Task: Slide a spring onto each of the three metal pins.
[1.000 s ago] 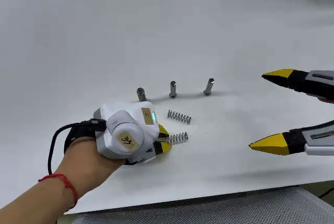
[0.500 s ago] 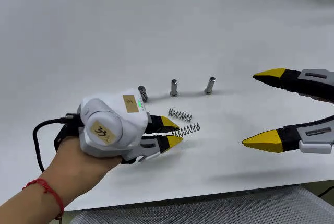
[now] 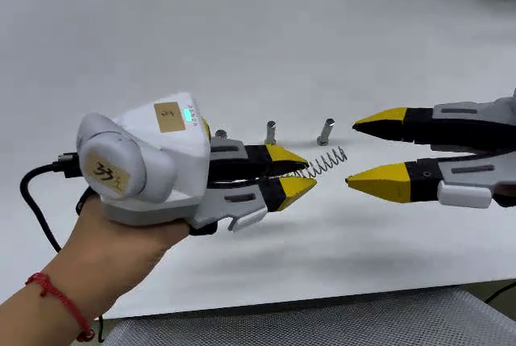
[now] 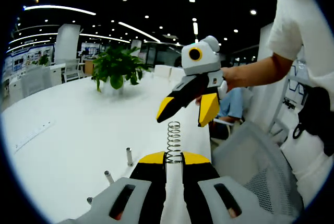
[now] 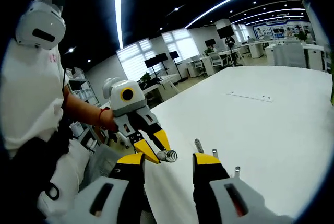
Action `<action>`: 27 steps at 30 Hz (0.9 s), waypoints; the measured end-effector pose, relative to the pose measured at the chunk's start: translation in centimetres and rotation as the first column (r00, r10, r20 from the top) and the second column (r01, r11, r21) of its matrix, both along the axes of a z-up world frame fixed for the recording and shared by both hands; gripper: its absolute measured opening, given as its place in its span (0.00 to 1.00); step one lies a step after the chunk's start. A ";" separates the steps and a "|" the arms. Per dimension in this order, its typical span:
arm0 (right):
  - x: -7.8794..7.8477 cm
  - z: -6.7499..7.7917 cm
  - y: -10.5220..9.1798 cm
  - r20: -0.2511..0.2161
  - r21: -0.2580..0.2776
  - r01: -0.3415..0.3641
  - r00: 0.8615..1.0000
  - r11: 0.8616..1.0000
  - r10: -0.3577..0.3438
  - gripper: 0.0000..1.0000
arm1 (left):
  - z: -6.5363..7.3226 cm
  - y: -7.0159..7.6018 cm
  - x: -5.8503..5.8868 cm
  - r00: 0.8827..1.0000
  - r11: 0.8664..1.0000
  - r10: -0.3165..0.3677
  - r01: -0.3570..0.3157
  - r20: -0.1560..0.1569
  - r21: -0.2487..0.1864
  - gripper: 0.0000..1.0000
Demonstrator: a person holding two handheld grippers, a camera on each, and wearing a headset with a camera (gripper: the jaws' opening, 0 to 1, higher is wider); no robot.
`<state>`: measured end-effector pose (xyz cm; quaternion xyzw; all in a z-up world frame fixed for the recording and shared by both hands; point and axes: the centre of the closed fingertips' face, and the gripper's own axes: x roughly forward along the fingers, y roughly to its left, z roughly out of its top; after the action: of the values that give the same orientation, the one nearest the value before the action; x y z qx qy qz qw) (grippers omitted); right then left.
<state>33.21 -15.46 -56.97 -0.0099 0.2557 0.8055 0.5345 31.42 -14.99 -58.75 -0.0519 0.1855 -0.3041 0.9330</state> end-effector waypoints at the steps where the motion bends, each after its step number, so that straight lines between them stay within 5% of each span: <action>1: 0.0 0.2 0.2 -0.016 0.005 0.006 1.000 1.000 -0.006 0.35 | 0.3 0.0 0.1 1.000 1.000 0.005 -0.004 0.007 -0.008 0.10; 11: 0.4 2.0 0.8 -0.178 0.041 0.053 0.983 0.998 -0.045 0.19 | 2.2 -0.3 0.5 0.998 0.996 0.039 -0.035 0.045 -0.087 0.10; 27: 0.4 3.0 0.8 -0.222 0.063 0.070 0.973 0.996 -0.054 0.12 | 3.2 -0.7 0.9 0.997 0.992 0.039 -0.030 0.065 -0.123 0.10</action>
<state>33.56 -14.63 -53.98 0.1063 0.2848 0.7931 0.5277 32.30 -15.69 -55.59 -0.1017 0.1344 -0.3002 0.9389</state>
